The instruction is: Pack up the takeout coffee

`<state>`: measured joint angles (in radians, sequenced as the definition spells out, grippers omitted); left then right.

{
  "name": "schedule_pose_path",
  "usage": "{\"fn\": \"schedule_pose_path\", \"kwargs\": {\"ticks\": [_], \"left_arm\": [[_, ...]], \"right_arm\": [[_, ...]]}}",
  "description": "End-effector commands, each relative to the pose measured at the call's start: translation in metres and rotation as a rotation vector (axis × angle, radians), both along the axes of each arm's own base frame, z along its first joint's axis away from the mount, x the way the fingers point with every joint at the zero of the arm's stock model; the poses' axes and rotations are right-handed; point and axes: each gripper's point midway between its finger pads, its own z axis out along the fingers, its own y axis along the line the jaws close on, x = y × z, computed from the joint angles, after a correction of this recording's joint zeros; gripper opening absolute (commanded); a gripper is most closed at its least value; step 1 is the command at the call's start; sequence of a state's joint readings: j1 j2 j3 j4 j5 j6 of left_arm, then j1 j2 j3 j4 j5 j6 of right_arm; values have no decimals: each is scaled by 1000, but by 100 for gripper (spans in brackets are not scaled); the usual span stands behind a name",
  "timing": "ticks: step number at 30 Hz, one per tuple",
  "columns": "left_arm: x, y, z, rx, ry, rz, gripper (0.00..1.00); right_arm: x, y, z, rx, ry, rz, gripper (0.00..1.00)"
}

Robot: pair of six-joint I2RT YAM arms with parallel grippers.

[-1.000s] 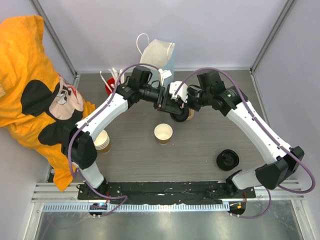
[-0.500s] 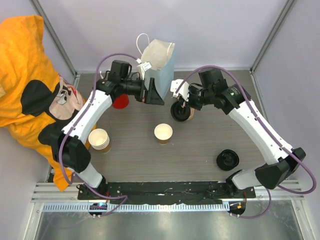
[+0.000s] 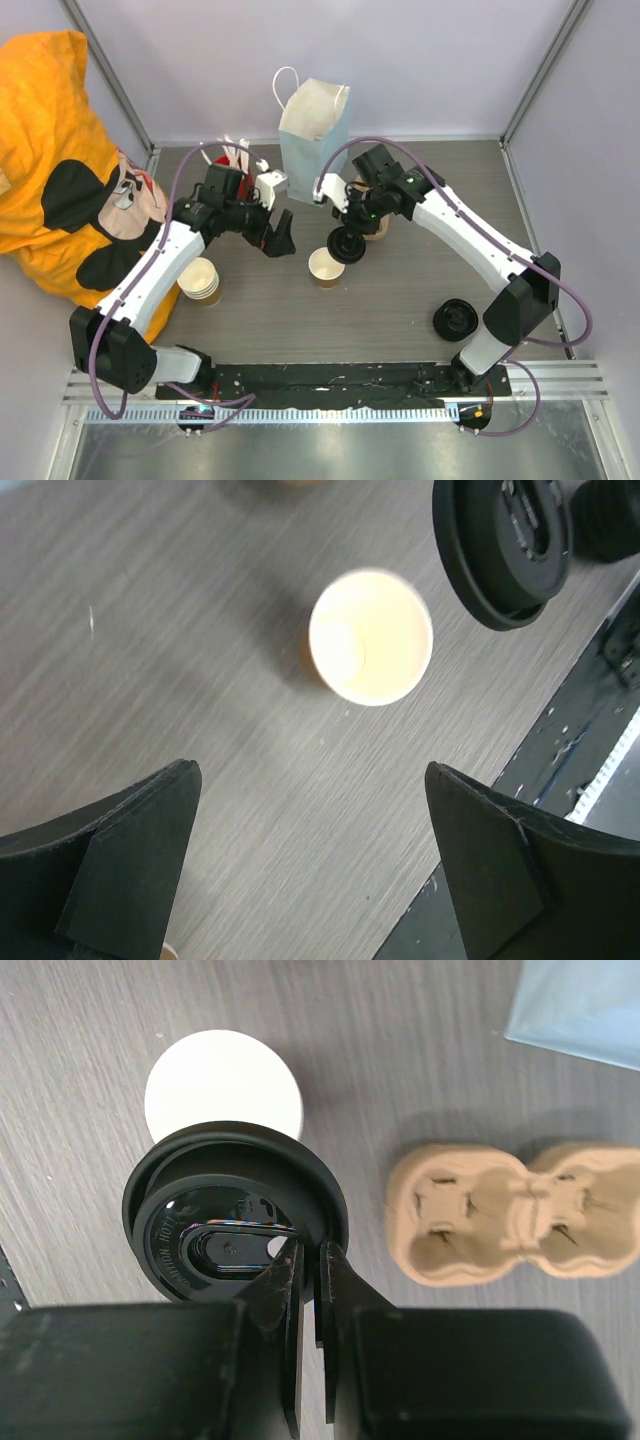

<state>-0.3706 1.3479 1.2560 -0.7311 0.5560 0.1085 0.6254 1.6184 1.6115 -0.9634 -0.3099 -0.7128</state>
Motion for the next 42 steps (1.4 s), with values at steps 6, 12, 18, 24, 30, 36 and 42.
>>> {"fn": "schedule_pose_path", "kwargs": {"ticks": [6,12,18,24,30,36,42], "left_arm": [[-27,11,-16,-10,-67,-74,100],[-27,5,-37,-54,-23,-43,100],[-10,-1,-56,-85,-3,24,100],[-7,-3,-78,-105,42,67,100],[-1,-6,-84,-121,49,92,100],[3,-8,-83,-131,43,95,100],[3,-9,-85,-137,49,96,100]], "right_arm": [[1,32,-17,53,68,-66,1],[-1,46,-35,56,133,-76,1],[6,55,-42,29,120,-97,1],[10,57,-51,-9,132,-114,1],[12,55,-59,-44,146,-129,1],[6,50,-66,-108,179,-130,1],[3,51,-69,-139,191,-130,1]]}}
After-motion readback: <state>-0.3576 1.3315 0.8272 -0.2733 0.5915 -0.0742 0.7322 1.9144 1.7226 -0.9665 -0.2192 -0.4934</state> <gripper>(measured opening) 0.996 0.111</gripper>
